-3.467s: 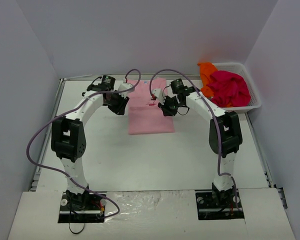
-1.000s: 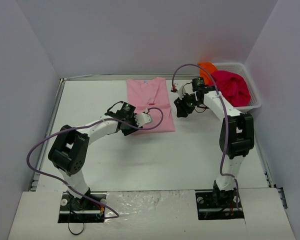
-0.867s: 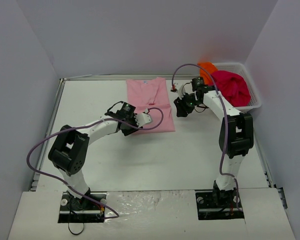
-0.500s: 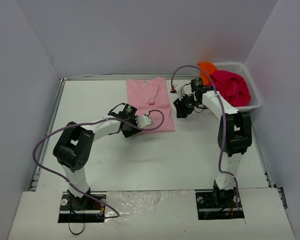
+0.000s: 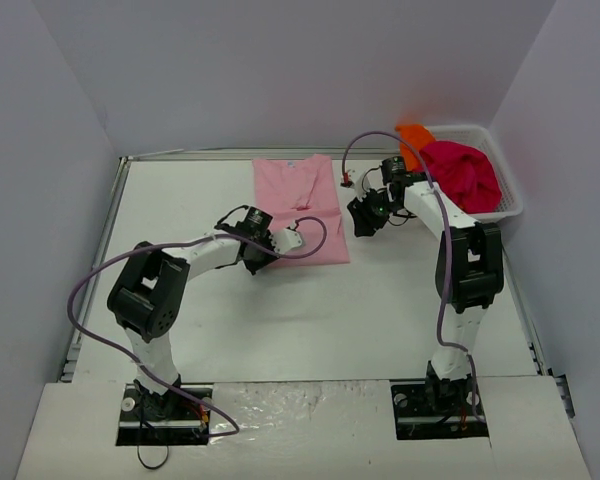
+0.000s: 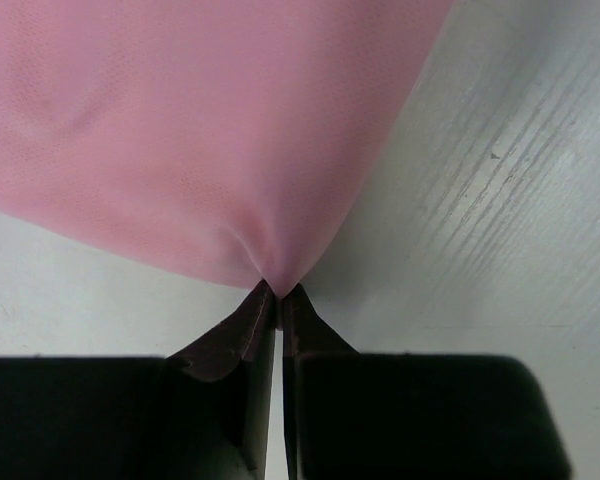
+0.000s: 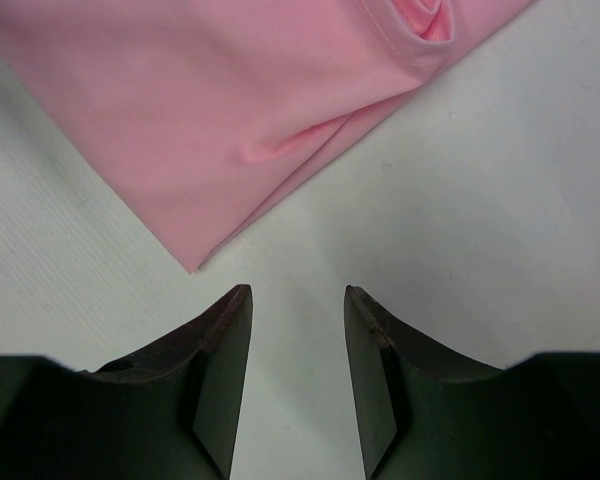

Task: Fold and stack the t-shirts
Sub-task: Grab one side of the 2/3 rectangular tshirt with both arms

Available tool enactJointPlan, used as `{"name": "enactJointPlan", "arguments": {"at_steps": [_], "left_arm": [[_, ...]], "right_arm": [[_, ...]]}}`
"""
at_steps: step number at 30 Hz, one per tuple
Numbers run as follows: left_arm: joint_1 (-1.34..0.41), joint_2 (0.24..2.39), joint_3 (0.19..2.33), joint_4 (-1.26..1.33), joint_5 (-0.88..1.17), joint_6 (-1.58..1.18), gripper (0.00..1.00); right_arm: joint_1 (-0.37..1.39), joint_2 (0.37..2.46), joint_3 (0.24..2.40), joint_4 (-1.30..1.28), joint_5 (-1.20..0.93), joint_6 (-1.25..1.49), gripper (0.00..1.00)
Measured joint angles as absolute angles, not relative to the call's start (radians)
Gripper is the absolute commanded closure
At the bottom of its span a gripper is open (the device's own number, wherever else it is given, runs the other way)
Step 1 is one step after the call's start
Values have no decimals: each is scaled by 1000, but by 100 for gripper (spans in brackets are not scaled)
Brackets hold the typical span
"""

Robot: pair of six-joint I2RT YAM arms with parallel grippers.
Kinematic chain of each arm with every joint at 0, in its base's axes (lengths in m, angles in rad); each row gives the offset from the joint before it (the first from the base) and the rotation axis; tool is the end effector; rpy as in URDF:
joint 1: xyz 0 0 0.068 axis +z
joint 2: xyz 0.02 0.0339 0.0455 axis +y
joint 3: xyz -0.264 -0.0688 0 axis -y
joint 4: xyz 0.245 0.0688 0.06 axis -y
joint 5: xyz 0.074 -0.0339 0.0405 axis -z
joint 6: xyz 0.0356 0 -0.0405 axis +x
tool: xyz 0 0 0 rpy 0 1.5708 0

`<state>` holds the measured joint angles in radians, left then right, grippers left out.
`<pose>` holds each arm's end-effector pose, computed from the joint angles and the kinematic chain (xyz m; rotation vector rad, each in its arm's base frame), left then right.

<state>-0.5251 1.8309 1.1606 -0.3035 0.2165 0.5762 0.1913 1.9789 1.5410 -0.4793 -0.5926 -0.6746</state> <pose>0.3235 -0.1963 0.1735 1.3952 2.1106 -0.2548 0.4233 0.1022 0.2241 -1.1966 2.0141 0.5017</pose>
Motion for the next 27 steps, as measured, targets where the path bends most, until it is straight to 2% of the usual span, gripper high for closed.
{"name": "enactJointPlan", "arguments": {"at_steps": [7, 17, 27], "left_arm": [[-488, 1831, 1163, -313, 289, 567, 98], [-432, 1831, 1170, -363, 401, 561, 98], [-432, 1852, 1208, -415, 427, 559, 98]], "right_arm": [[191, 1969, 1514, -475, -600, -699, 60], [210, 1792, 1317, -475, -646, -858, 58], [385, 1757, 1206, -370, -569, -910, 58]]}}
